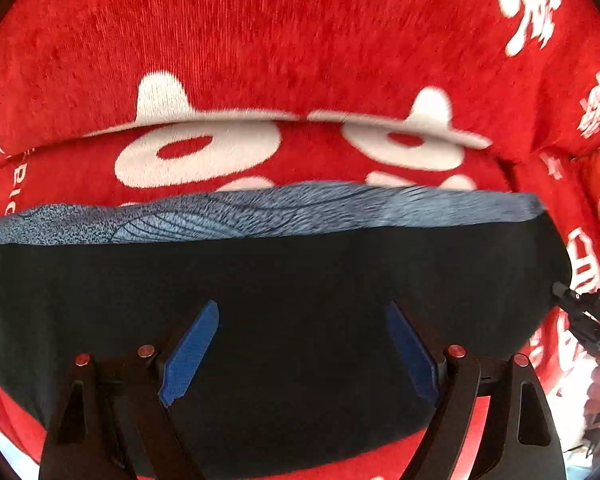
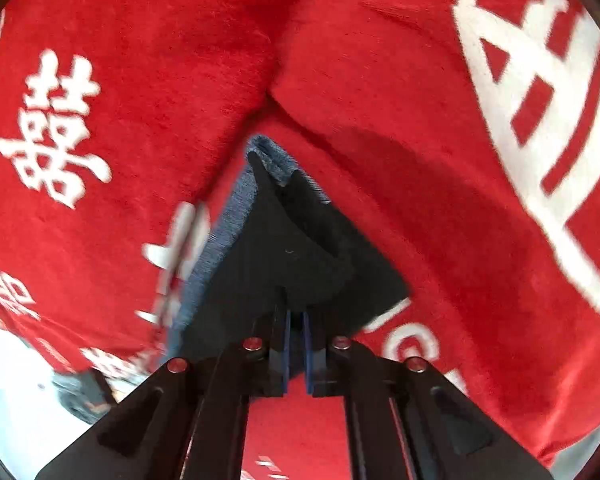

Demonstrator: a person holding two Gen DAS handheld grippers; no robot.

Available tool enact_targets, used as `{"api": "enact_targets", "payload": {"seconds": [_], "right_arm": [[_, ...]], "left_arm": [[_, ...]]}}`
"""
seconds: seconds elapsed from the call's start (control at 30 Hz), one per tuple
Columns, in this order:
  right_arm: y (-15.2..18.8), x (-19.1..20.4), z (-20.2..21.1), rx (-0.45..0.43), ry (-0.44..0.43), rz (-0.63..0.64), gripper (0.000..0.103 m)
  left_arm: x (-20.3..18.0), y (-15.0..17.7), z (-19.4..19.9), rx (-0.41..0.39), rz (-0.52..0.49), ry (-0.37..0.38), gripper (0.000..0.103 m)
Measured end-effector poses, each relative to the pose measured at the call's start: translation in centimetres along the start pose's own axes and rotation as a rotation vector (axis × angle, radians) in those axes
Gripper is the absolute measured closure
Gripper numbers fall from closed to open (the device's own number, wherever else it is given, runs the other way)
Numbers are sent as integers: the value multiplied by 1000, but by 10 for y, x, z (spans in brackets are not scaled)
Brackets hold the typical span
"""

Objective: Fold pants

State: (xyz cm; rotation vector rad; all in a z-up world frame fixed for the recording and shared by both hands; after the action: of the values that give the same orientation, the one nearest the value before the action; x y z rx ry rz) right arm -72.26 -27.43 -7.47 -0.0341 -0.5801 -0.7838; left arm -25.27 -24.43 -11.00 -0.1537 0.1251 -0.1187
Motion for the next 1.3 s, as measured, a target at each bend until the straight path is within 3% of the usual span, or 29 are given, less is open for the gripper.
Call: {"api": "enact_targets", "payload": {"seconds": [0.03,0.1,0.17,0.2,0.27,0.33,0.43,0.53,0.6,0.73,0.8,0.87,0.93,1.1,1.3], "right_arm": [[0,-8,-8,18,33,-15,97],[-1,-13,-7,14,10,-57,95],[1,-12,10,-37,59,-63,80],[3,-10,17,-61,75,-47,80],[7,16,38,-121,50,54,80],[15,52,38,-116,9,169,80],[29,100,-1,-33,25,352,80],[31,128,-59,30,77,462,80],[22,128,-86,48,112,447,84],[-8,132,-83,-25,73,358,89],[-13,133,-70,-44,120,355,82],[-7,134,-58,-15,101,371,72],[7,135,-50,10,93,401,61],[75,159,-59,118,53,503,60],[193,232,-121,263,44,744,60]], "left_arm": [[2,2,-7,21,4,-19,17],[8,5,-11,37,19,-32,17],[10,3,-2,21,21,-24,17],[12,2,4,9,23,-18,17],[12,-3,13,-17,18,-10,17],[8,-11,14,-35,-3,-12,17],[4,-28,-3,-27,-19,-38,17],[14,-48,-26,-21,26,-98,17],[19,-55,-29,-50,32,-122,17],[45,-69,-30,-34,56,-157,17],[60,-67,-17,-36,86,-156,17],[75,-59,0,-47,103,-152,17],[90,-44,14,-48,114,-143,17],[139,10,39,-15,139,-143,17],[206,74,60,-15,143,-136,17]]}}
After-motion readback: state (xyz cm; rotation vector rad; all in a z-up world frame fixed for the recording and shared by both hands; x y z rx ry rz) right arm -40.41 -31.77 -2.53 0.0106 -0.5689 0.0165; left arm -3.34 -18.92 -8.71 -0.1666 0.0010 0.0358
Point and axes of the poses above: each gripper's, at about its wrist camera, not at the fingertips, and z roughly against the way its jaws point, x to its left, y to its underside, the point moved 6 cm from there along -z, roughly the way its jaws point, and after that the axes turned 12 degrees about -z, right-handed, at the moved point
